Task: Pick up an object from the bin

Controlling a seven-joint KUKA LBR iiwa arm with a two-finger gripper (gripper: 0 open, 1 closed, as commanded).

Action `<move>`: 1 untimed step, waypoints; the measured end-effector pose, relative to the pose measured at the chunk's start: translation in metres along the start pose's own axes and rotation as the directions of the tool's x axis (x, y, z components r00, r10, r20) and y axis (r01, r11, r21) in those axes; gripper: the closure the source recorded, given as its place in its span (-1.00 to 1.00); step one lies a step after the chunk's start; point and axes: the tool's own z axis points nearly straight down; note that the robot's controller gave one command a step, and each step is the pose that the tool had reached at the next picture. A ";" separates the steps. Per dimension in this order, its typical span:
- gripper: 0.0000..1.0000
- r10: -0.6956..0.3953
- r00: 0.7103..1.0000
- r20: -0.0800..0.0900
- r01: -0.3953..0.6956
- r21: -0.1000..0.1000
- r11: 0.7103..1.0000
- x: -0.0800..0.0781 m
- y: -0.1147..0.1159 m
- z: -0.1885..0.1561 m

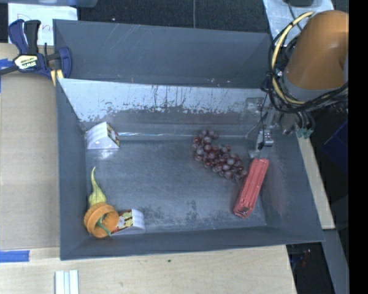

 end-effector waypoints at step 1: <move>-1.00 -0.002 1.000 0.008 0.002 0.001 1.000 -0.002 0.000 -0.004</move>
Offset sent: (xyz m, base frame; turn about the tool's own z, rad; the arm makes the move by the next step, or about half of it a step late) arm 0.0021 0.0165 -0.1284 0.2456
